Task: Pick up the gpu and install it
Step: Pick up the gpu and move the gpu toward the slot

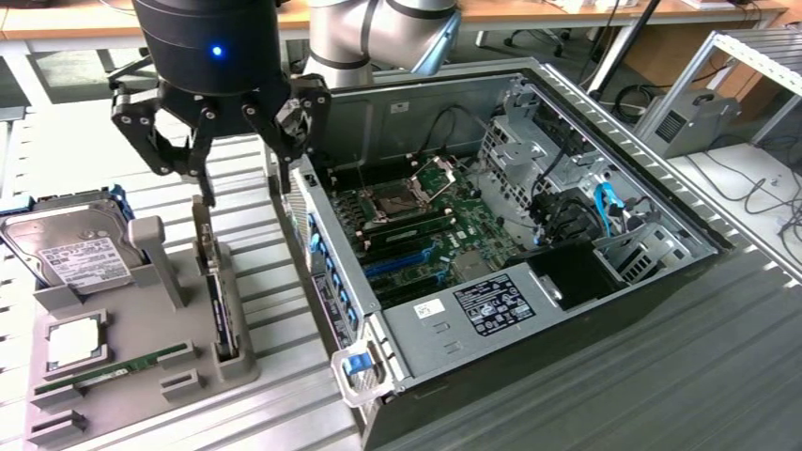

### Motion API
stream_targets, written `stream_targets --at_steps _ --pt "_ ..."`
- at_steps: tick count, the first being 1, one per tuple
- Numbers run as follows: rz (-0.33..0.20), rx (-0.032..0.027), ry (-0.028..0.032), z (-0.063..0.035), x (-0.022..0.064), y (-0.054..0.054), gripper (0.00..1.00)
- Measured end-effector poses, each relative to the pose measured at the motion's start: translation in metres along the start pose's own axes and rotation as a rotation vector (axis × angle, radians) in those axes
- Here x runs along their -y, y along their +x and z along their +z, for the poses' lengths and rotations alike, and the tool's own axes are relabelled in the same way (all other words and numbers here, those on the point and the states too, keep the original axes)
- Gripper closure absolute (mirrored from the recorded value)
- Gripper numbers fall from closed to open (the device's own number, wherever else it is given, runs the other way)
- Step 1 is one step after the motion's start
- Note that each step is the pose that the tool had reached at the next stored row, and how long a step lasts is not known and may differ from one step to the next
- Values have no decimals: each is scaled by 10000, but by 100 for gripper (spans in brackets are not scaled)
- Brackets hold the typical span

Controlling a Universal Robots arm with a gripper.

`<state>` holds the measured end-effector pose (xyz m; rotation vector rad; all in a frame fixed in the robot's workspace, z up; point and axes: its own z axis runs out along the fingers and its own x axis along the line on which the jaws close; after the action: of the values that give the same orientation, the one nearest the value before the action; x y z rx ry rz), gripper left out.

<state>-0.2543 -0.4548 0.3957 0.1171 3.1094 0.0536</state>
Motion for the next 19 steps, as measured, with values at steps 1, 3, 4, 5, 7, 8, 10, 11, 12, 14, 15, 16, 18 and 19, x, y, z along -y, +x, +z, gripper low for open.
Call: stream_targets --at_steps 1,3,4,5,7,8,10,11,12,14,15,16,18,19 --pt "0 0 0 0 0 0 34" --pt "0 0 0 0 0 0 47" --pt "0 0 0 0 0 0 47" --pt "0 0 0 0 0 0 53" --pt "0 0 0 0 0 0 65" --pt "0 0 0 0 0 0 71" --pt "0 0 0 0 0 0 77" --pt "0 0 0 0 0 0 77" --pt "0 0 0 0 0 0 83" --pt "0 0 0 0 0 0 89" --pt "0 0 0 0 0 0 89" --pt "0 0 0 0 0 0 89" --pt "0 0 0 0 0 0 89" --pt "0 0 0 0 0 0 89"
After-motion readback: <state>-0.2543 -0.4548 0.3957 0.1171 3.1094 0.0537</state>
